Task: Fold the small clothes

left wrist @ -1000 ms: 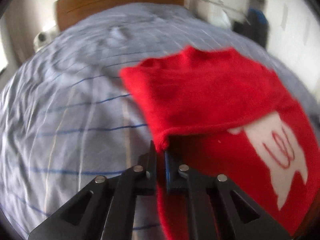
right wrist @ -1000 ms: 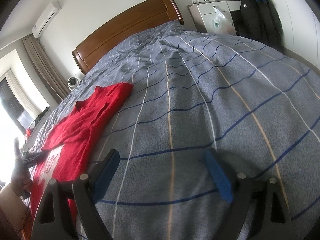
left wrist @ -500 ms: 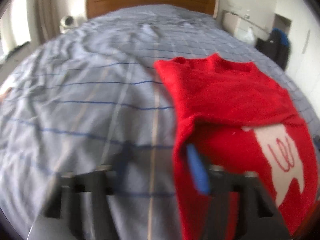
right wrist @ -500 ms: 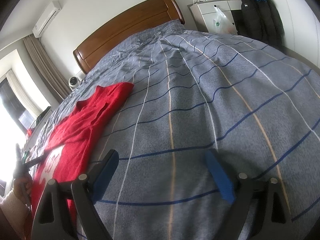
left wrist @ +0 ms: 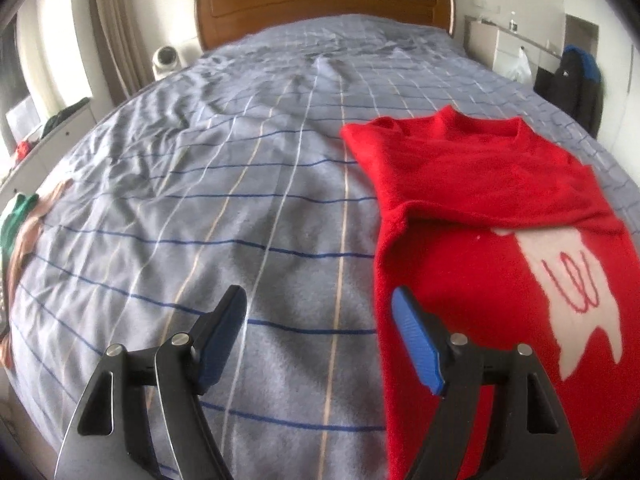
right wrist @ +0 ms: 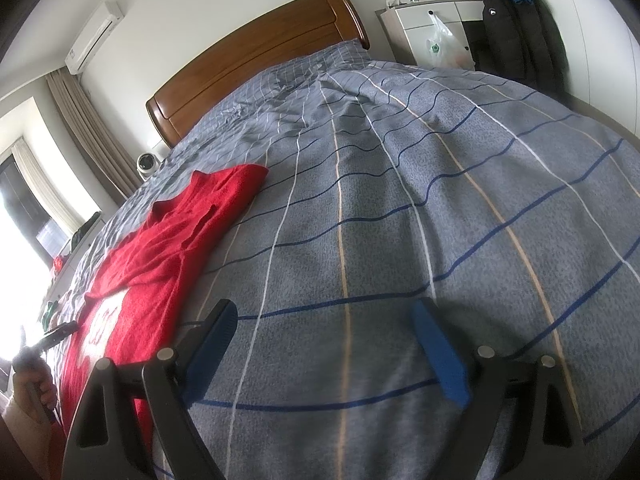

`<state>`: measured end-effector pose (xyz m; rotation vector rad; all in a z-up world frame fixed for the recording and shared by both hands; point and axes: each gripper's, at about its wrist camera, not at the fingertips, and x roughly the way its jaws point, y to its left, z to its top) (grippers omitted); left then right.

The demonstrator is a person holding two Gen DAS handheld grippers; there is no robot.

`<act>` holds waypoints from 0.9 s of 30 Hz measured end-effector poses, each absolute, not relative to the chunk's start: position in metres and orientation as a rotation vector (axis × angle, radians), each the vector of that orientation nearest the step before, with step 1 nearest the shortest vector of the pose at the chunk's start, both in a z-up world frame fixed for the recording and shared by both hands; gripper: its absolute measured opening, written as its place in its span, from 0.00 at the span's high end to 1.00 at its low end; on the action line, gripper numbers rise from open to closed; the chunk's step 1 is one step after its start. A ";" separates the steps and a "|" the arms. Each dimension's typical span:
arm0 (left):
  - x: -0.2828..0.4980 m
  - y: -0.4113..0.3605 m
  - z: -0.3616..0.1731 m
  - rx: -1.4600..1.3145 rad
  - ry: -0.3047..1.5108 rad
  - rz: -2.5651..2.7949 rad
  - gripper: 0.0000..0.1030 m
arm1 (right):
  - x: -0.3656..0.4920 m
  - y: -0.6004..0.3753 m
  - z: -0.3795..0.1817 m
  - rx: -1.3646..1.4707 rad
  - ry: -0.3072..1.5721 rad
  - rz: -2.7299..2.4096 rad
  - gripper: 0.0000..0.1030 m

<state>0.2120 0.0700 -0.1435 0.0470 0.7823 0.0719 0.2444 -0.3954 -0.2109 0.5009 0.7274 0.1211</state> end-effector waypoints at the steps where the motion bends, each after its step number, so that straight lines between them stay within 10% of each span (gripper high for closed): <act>1: 0.211 0.069 -0.143 0.053 0.781 0.074 0.25 | 0.244 -0.395 -0.211 0.501 0.727 0.121 0.14; 27: 0.210 0.155 -0.181 -0.230 0.765 0.181 0.02 | 0.244 -0.394 -0.211 0.492 0.727 0.121 0.13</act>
